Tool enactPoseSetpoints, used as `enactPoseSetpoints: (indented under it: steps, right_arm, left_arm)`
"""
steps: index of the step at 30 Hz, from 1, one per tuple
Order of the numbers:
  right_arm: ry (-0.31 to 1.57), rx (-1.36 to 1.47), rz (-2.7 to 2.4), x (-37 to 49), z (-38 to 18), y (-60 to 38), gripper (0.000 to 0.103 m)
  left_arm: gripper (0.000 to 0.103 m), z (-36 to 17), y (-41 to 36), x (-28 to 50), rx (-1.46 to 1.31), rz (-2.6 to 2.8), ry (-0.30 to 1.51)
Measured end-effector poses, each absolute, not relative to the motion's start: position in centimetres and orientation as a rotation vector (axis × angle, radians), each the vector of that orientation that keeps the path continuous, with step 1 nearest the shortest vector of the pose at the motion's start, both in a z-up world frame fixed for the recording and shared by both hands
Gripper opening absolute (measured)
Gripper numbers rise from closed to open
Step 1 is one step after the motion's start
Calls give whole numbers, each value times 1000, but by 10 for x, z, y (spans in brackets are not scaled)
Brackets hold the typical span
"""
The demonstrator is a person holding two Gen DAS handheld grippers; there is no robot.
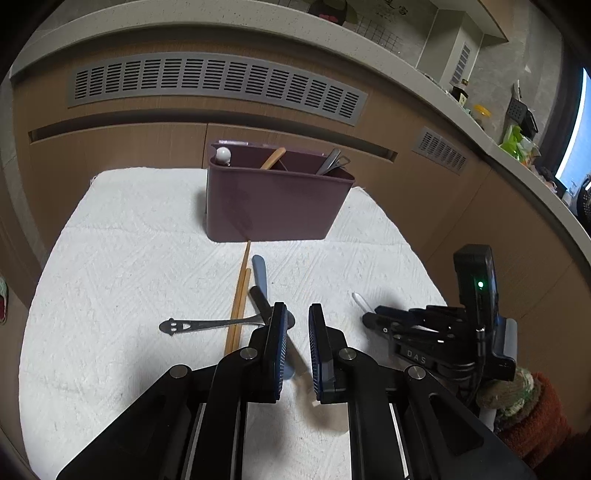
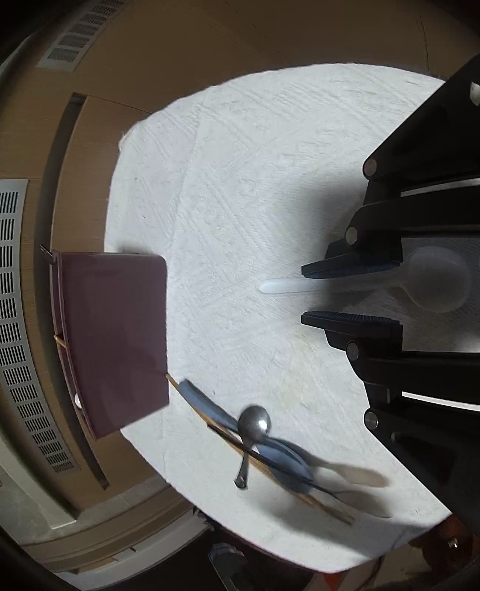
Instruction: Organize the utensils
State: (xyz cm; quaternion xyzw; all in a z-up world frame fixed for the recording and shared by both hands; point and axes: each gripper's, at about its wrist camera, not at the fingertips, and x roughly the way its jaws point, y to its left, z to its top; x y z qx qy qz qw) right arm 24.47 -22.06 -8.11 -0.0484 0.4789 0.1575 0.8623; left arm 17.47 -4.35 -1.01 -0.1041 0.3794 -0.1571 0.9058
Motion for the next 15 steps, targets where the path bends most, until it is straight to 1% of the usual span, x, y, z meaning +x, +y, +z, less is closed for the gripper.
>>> enactPoseSetpoints:
  steps: [2,4,5,10,12,15]
  right_arm:
    - [994,-117,330,244,-81,-220,18]
    - [984,-157,315,241,-81,-216,11]
    - [982,-158,318,239,-81,-217,10]
    - [953,-73,342,231,-70,-230,10]
    - [932,-59,337,227,-65,-234,10]
    - [898,-61,340,219,-59,-236,10]
  left_arm:
    - [12,-16,-44,179,-222,-316,812]
    - [12,-24,-44,185,-225,-308,850]
    - [13,-28,-45,188,-229,-306,866]
    - [16,-50,-53,206,-276,-311,971]
    - [23,-58,-55,215,-298,-284,1011]
    - [23,-74,-54,236,-323,-168,1070]
